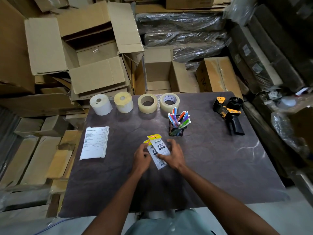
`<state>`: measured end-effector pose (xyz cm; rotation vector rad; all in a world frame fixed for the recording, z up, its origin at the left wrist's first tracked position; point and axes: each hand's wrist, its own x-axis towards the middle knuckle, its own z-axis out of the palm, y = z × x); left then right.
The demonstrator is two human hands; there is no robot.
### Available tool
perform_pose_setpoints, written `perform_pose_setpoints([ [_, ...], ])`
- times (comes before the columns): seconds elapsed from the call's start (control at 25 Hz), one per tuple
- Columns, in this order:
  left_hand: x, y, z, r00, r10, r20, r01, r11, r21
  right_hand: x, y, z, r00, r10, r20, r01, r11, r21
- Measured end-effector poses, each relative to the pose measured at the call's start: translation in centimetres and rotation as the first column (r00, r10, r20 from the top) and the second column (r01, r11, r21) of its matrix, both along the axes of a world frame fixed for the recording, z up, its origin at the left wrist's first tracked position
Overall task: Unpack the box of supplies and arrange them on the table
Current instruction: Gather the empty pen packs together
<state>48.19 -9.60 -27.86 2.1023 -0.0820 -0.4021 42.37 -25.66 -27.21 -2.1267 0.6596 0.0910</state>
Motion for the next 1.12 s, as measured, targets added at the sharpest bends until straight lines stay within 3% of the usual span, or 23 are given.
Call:
perform_pose_setpoints([
  [0.2,-1.7,-0.2,1.0,0.985,0.142,-0.1,-0.155,0.979,-0.135,-0.2,0.6,-1.0,0.999,-0.05,-0.012,0.05,0.999,-0.013],
  [0.56,-1.4,-1.5,-0.4,0.923,0.203,-0.328,-0.3,0.912,-0.279,0.3,2.0,-0.1,0.997,-0.002,-0.083,0.0,1.0,-0.017],
  [0.64,-1.1,-1.3,-0.5,0.913,0.203,-0.355,-0.306,0.915,-0.263,0.1,1.8,-0.3,0.994,-0.067,-0.083,0.075,0.993,0.09],
  [0.8,-1.2,-1.0,-0.1,0.892,0.155,-0.425,-0.306,0.898,-0.316,-0.6,1.0,0.5,0.972,-0.209,-0.108,0.235,0.877,0.418],
  [1.12,-3.1,-3.5,0.4,0.942,-0.059,-0.331,-0.059,0.939,-0.337,-5.7,-0.9,1.6,0.96,-0.259,-0.109,0.277,0.807,0.522],
])
